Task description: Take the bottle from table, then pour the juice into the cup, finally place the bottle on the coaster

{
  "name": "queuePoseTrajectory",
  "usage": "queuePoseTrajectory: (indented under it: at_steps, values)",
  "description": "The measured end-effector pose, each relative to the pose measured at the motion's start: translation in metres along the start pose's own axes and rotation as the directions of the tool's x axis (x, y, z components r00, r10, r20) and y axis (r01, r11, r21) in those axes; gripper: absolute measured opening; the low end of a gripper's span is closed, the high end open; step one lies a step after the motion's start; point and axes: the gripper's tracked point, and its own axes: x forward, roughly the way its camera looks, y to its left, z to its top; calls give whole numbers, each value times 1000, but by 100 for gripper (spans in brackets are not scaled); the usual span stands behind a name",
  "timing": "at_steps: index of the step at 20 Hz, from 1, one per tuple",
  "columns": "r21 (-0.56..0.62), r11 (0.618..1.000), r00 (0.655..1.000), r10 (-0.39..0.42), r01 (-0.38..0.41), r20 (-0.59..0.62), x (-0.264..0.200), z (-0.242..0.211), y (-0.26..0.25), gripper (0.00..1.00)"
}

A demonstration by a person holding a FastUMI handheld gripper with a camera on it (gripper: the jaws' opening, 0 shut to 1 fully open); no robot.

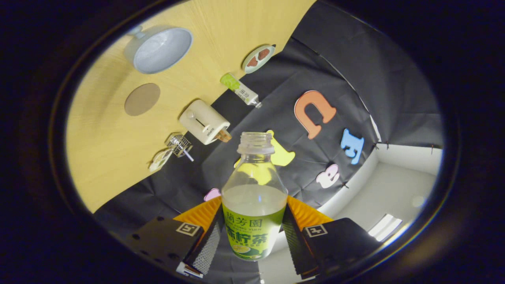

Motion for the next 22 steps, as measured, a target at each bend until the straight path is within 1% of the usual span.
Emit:
queuePoseTrajectory:
  at_steps: [1,2,3,5,7,8,9,10,11,12,13,14,15,16,18,19,22]
  values:
    - [91,995,999,48,-48,6,1,0,5,81]
    - [188,976,994,111,-111,10,0,-1,13,81]
    - [270,950,987,157,-154,11,3,-2,18,81]
    - [394,904,983,181,-169,7,4,-5,15,82]
    - [512,836,977,212,-195,26,7,-3,22,82]
    - [576,790,971,235,-212,35,8,-2,26,82]
    - [645,735,970,238,-211,46,10,0,25,82]
    - [717,669,971,234,-197,49,12,2,23,82]
    - [788,590,973,226,-176,48,15,1,19,82]
    - [854,495,973,226,-161,52,16,1,16,82]
    - [907,394,968,246,-151,54,17,0,20,82]
    - [945,291,958,277,-150,67,17,1,23,82]
    - [969,195,946,314,-150,83,18,3,27,82]
    - [985,105,940,328,-136,94,11,-8,25,82]
    - [995,-30,929,357,-94,98,21,-16,21,82]
    - [991,-104,928,352,-89,121,24,-17,16,82]
    - [958,-285,934,333,-32,130,24,-33,5,82]
